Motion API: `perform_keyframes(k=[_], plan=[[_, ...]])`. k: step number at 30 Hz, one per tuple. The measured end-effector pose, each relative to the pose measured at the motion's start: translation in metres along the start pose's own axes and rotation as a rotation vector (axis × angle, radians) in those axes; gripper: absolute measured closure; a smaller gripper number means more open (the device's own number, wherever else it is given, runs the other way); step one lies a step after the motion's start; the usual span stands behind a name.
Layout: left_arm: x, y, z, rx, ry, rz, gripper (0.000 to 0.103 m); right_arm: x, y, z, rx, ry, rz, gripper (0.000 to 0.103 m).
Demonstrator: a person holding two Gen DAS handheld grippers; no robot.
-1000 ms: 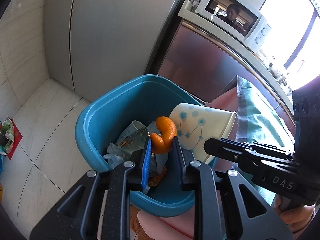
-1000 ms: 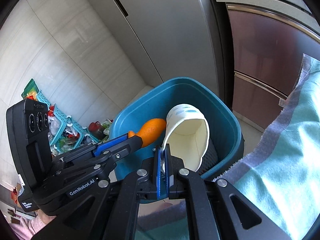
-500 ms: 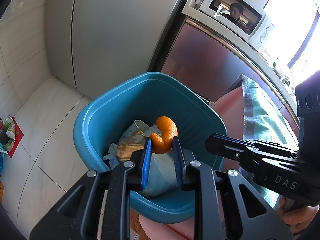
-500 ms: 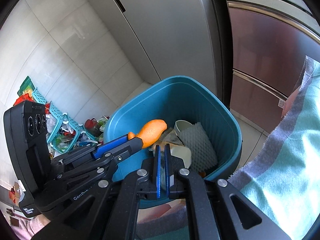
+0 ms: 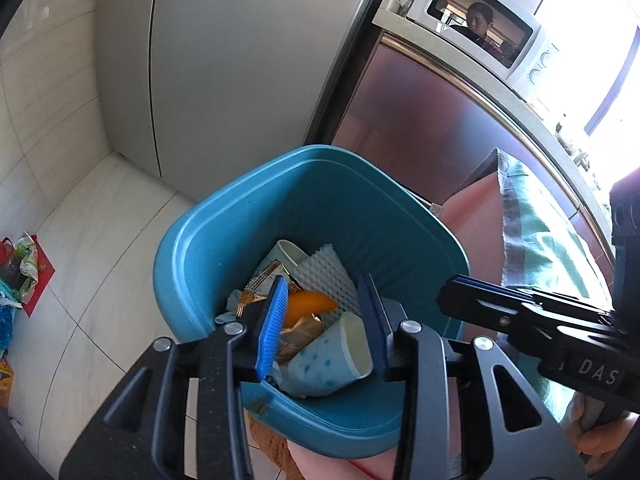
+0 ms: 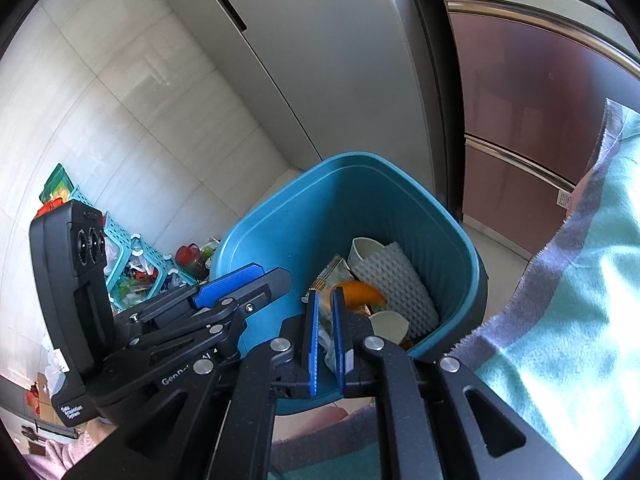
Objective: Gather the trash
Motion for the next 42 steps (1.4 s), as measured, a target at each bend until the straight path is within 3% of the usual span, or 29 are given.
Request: perform_keyframes(k=[5, 8, 10, 11, 16, 20, 26, 35, 42], plan=[[0.002, -0.001, -0.006, -0.011, 0.003, 0.013, 0.051, -0.005, -0.002, -0.006, -0.027, 0.008, 0.012, 0.086], [0.002, -0.001, -0.013, -0.030, 0.018, 0.025, 0.036, -0.007, -0.004, -0.016, -0.066, 0.011, 0.015, 0.075], [0.002, -0.002, -0.021, -0.048, 0.028, 0.036, 0.034, -0.010, -0.006, -0.024, -0.096, 0.003, 0.021, 0.063], [0.003, -0.001, -0.024, -0.056, 0.034, 0.038, 0.026, -0.012, -0.007, -0.028, -0.109, -0.001, 0.026, 0.054], [0.004, -0.002, -0.052, -0.126, 0.045, 0.056, 0.006, -0.023, -0.019, -0.056, -0.176, -0.010, 0.049, 0.047], [-0.007, -0.009, -0.077, -0.193, 0.030, 0.113, 0.006, -0.025, -0.034, -0.085, -0.250, -0.041, 0.020, 0.022], [-0.037, -0.024, -0.116, -0.313, 0.012, 0.180, 0.006, -0.028, -0.067, -0.131, -0.365, -0.140, 0.008, 0.008], [-0.085, -0.055, -0.140, -0.380, -0.030, 0.232, 0.006, -0.034, -0.129, -0.195, -0.529, -0.373, 0.019, 0.007], [-0.124, -0.079, -0.152, -0.402, -0.074, 0.291, 0.006, -0.041, -0.165, -0.231, -0.631, -0.490, 0.050, 0.007]])
Point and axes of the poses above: each gripper's, at about its wrist camera, not at the fingertips, and z roughly the way its jaws point, x to its left, y to its top, the point moved 6 cm from there along z, roughly the way its jaws point, and after that the axes turned 6 degrees about -z, right-handed, at the moved point
